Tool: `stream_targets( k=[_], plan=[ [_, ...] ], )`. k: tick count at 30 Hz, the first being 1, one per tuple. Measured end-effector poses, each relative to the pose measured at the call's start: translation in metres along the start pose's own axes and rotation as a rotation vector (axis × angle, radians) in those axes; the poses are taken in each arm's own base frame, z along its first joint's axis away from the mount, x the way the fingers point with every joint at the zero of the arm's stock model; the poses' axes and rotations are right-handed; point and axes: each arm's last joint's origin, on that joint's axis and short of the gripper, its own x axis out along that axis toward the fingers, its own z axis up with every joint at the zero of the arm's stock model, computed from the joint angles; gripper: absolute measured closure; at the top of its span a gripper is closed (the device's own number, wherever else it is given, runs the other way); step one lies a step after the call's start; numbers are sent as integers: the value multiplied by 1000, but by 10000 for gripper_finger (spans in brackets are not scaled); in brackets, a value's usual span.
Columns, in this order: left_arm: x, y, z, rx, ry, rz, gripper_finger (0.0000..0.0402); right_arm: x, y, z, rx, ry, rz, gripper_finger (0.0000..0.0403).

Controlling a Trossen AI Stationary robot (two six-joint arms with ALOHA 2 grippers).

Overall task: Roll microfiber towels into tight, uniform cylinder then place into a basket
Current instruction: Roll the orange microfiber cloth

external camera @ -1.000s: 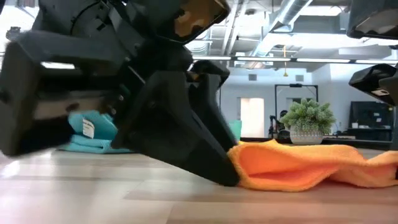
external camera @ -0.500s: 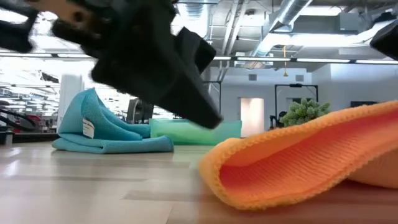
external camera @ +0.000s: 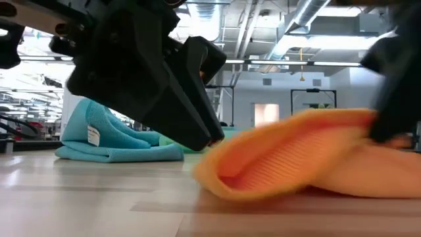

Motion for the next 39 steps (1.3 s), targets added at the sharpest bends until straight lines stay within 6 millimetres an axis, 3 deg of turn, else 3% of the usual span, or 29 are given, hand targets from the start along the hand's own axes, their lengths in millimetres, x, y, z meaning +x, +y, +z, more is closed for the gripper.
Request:
stream_targets(
  k=[8,13,23,35,39],
  plan=[
    [0,-1,-8,-55,83,-6,227,3,-4,5,57,2,-15,398],
    [-1,-4,-9,-50,94,-16,195,4,-11,5,114,30,-67,393],
    [-1,-3,-1,-32,13,83,187,5,-13,6,126,33,-76,392],
    [-1,-4,4,-50,-41,67,187,9,-19,13,156,34,-87,392],
    [12,-5,0,-41,-66,78,187,10,-20,14,156,33,-88,398]
  ],
)
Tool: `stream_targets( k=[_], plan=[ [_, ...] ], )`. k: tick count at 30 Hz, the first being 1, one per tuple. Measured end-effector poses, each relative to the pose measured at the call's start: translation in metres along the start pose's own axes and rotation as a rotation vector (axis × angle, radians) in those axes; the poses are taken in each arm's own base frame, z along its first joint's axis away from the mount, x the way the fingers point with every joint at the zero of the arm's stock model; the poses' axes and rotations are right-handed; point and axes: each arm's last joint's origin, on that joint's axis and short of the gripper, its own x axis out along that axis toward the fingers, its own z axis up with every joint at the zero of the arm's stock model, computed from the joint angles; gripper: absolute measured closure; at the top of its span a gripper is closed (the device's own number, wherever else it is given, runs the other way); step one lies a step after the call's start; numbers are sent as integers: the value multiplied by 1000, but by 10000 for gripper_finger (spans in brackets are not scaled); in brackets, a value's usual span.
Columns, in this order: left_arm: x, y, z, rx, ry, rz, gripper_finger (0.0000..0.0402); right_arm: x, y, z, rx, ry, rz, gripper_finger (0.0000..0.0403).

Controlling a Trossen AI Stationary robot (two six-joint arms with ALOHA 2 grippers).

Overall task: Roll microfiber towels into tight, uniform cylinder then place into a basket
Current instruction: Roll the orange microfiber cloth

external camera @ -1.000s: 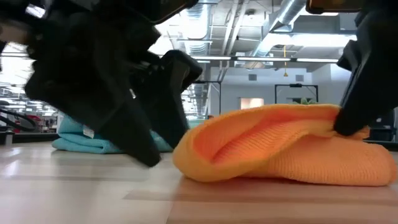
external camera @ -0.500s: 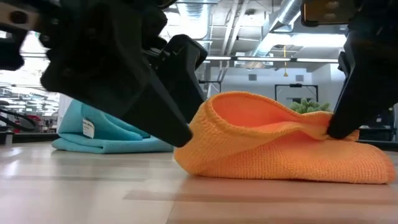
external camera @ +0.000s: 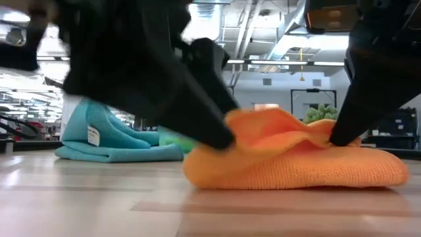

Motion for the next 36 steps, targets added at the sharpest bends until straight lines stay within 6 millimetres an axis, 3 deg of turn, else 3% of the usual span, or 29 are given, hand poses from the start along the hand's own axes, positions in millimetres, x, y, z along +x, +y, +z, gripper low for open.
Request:
stream_targets(
  k=[4,9,24,32,36],
  plan=[
    [12,-2,-12,42,39,20,187,0,0,0,0,-1,2,397],
    [9,1,-9,45,26,84,194,-1,1,-1,-4,-2,3,393],
    [19,7,-21,14,94,-3,280,-1,2,0,-3,-8,12,399],
    [4,4,-12,56,94,1,386,-9,9,-15,-49,0,32,397],
    [-14,0,1,59,66,-11,393,-23,21,-25,-68,7,88,399]
  ],
)
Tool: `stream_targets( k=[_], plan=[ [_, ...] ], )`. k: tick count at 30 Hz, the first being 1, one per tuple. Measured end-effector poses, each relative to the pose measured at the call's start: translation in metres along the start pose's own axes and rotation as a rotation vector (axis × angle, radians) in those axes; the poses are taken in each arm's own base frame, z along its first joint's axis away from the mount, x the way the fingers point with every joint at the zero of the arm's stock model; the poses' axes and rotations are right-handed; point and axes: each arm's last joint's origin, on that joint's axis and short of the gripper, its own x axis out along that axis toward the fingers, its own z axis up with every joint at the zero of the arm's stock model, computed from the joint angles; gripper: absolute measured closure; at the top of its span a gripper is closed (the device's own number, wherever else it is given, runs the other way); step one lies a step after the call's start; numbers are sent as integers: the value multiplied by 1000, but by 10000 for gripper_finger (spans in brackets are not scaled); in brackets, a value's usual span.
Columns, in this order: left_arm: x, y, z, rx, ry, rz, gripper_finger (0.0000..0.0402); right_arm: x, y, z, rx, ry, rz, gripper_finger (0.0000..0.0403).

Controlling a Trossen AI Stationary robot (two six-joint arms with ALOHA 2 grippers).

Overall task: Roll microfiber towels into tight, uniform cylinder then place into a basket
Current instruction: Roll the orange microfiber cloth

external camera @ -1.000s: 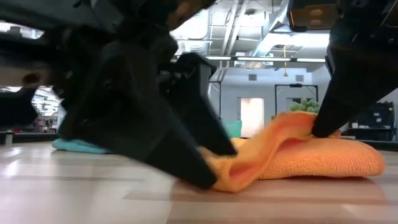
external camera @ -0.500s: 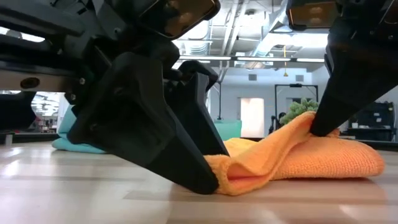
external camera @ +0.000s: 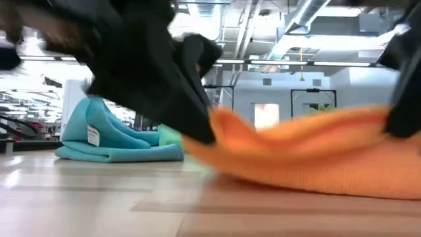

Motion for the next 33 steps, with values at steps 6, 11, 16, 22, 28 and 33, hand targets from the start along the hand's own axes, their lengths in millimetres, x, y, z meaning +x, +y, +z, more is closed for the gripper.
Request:
stream_targets(
  k=[6,11,16,22,28,33],
  plan=[
    [-23,-10,13,-2,-45,31,391,-25,24,0,-45,-35,93,398],
    [-47,-23,26,-22,-98,57,391,-43,38,8,-96,-72,157,398],
    [-72,-35,32,-47,-119,109,391,-59,48,18,-145,-126,194,398],
    [-95,-30,38,-29,-133,223,390,-63,47,26,-192,-170,157,398],
    [-90,8,36,-52,-75,322,390,-50,19,33,-134,-68,-52,398],
    [-80,45,24,-112,38,394,391,-43,-2,43,-91,-24,-193,398]
  ],
)
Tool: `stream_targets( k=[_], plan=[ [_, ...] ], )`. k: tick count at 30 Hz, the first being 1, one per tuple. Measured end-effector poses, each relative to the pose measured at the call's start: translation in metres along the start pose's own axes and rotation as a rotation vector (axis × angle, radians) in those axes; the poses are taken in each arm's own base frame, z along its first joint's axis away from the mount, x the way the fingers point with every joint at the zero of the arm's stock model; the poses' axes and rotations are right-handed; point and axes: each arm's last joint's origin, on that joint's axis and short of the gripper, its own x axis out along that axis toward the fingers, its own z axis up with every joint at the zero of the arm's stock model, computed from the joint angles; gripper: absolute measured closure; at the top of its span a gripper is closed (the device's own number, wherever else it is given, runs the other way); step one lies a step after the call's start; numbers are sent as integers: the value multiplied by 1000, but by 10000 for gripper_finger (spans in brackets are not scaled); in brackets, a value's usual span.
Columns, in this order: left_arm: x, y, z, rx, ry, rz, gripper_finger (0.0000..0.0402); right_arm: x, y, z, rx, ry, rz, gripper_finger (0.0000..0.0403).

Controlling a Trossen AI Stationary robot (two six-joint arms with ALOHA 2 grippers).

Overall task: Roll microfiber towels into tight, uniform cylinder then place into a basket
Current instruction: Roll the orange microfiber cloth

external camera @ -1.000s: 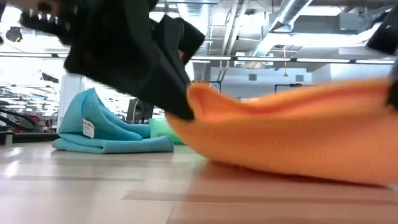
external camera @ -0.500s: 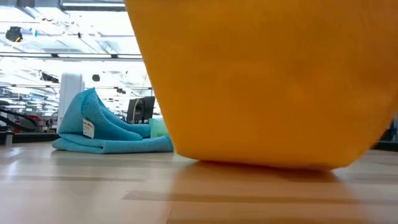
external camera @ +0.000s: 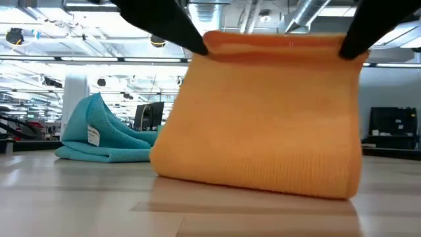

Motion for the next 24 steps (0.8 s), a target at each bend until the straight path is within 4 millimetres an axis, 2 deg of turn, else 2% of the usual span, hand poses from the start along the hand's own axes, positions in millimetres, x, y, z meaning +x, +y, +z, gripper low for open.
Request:
stream_targets(
  k=[7,14,19,24],
  plan=[
    [23,42,-2,-91,49,31,391,25,-21,6,22,83,-100,398],
    [45,68,-9,-142,96,55,391,45,-43,-2,74,177,-226,398],
    [58,82,-16,-155,131,87,391,57,-54,-3,86,206,-275,398],
    [59,84,-20,-145,168,88,391,69,-61,-3,56,213,-282,398]
  ],
)
